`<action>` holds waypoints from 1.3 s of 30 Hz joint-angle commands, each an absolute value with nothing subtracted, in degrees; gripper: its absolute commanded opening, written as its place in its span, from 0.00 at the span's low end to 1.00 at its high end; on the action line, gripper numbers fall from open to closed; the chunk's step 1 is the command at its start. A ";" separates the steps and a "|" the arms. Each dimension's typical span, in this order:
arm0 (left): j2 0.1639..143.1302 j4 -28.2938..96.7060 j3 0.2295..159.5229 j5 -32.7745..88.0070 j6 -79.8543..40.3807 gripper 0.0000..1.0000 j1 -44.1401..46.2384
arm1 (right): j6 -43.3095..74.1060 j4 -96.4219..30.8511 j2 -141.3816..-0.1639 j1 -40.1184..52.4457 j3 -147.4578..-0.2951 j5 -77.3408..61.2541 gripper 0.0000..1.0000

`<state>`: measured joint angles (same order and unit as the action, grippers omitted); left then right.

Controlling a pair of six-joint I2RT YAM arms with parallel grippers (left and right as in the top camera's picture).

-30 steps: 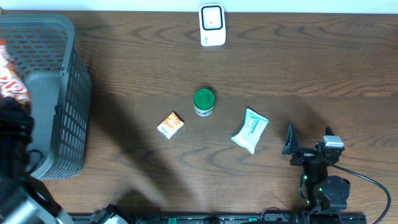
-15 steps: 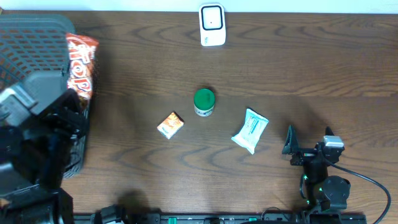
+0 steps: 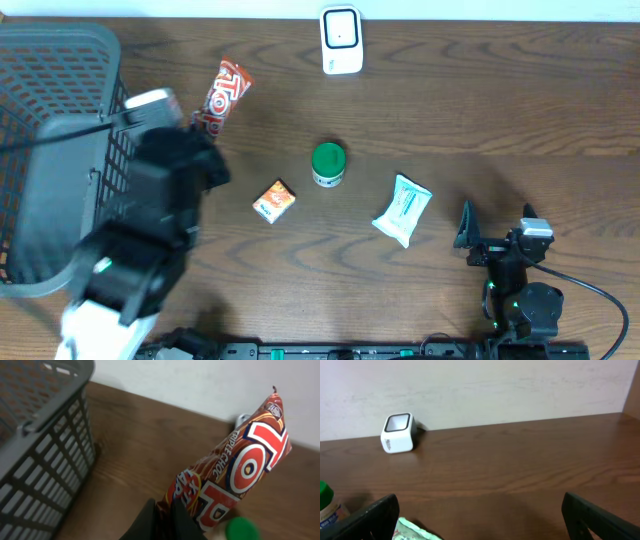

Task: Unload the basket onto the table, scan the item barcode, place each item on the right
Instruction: 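Lift the Top bar out of the basket with the left gripper, then lay the Top bar beside the Kleenex pack and release it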

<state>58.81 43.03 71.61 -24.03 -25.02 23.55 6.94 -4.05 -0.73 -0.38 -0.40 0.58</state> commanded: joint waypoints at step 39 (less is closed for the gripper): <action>100.05 56.07 66.17 -58.89 -36.75 0.08 44.14 | 6.35 -4.29 -0.54 0.05 -0.32 0.32 0.99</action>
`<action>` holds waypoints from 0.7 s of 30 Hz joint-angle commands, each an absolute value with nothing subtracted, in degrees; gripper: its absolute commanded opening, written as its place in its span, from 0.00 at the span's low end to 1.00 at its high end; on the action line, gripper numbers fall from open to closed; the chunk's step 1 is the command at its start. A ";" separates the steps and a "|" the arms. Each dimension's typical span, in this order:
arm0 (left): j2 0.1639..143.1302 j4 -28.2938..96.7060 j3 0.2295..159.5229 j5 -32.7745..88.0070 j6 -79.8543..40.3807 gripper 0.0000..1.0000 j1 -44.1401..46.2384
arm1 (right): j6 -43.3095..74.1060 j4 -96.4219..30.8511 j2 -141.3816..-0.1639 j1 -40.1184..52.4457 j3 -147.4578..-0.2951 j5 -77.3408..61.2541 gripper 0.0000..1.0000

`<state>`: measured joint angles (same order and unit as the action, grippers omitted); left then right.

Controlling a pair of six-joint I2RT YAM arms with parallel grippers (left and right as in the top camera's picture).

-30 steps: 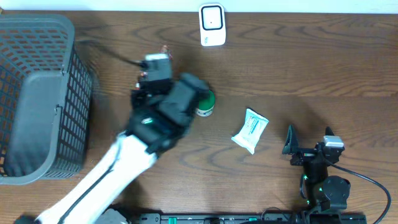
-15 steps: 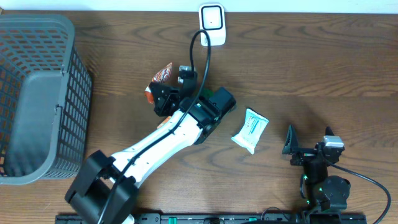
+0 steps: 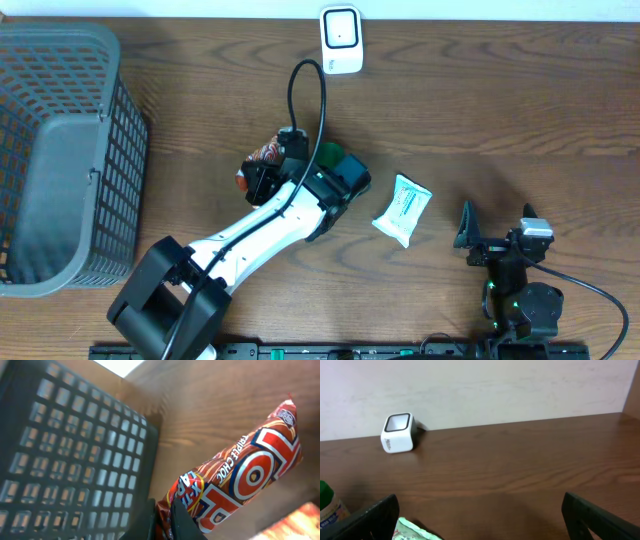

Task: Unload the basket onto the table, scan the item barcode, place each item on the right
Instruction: 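Lay the Top bar beside the Kleenex pack and release it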

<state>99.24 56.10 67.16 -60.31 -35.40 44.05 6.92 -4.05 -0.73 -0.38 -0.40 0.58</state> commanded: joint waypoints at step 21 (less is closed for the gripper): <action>108.22 53.52 64.62 -51.66 -36.53 0.07 51.37 | 6.35 -4.29 -0.54 0.05 -0.32 0.32 0.99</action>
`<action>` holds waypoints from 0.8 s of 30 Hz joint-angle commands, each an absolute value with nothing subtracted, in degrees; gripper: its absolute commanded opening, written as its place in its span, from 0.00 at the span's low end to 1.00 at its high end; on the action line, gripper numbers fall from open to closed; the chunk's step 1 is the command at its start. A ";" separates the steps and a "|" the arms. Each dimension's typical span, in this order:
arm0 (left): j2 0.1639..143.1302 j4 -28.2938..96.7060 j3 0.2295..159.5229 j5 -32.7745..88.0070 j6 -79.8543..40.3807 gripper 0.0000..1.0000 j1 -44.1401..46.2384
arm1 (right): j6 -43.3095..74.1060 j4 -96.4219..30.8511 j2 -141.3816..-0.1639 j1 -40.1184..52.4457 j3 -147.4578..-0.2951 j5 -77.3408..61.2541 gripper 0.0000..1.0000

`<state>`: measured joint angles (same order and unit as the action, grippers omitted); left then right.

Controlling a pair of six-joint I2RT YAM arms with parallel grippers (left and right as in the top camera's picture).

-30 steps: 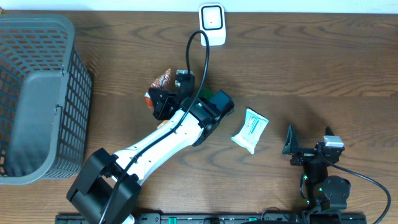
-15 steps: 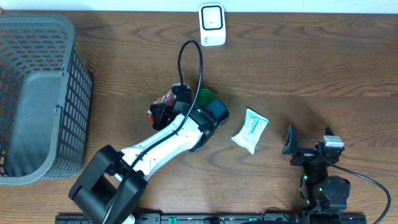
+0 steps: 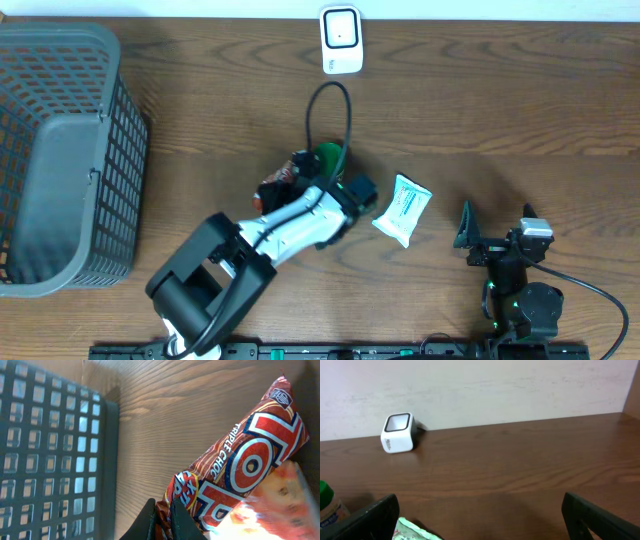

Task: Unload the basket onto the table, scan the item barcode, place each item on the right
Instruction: 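Lay the Top bar beside the Kleenex pack and release it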

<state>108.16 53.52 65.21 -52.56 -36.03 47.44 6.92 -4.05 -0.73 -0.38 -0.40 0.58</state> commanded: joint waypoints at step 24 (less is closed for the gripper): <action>82.72 53.52 67.24 -56.64 -36.67 0.98 53.78 | 6.37 -4.29 -0.54 0.05 -0.32 0.32 0.99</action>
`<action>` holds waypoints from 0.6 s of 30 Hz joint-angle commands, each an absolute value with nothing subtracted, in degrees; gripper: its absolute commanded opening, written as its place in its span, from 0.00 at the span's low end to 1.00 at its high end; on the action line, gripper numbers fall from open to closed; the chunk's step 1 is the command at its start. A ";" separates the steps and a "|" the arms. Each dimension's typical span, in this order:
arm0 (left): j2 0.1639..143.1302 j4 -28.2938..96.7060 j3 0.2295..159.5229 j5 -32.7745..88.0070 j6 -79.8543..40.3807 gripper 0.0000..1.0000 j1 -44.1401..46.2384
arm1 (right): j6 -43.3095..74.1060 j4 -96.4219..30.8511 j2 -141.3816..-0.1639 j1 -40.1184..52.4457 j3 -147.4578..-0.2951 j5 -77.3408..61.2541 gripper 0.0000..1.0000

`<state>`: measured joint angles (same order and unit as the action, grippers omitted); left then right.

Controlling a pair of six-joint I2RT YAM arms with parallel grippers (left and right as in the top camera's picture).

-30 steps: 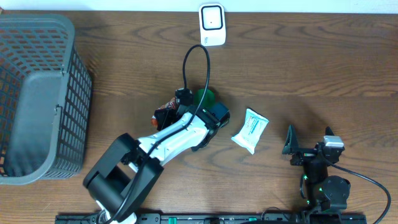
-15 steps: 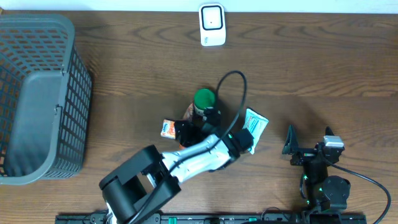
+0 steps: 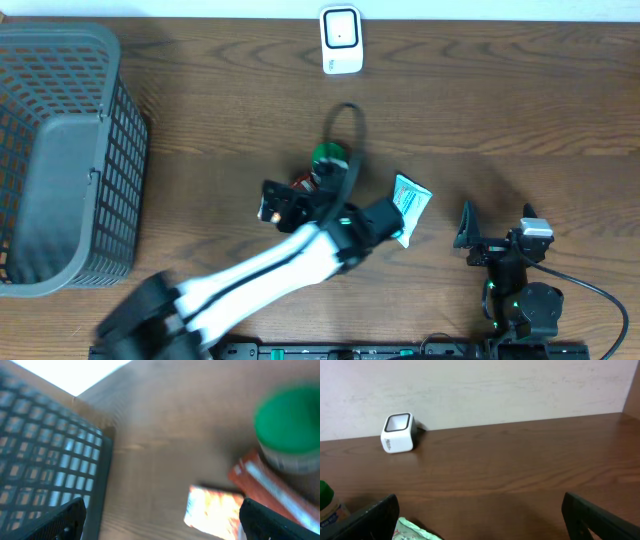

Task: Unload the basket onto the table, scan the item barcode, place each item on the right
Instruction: 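Lay the Top bar beside the Kleenex pack and release it, then retract the left arm toward the basket and raise the right arm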

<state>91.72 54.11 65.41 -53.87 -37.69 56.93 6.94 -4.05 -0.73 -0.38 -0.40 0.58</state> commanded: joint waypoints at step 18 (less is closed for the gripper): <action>59.88 11.20 71.22 -35.86 7.11 0.98 17.67 | 6.07 -4.25 -0.54 0.03 -0.32 1.08 0.99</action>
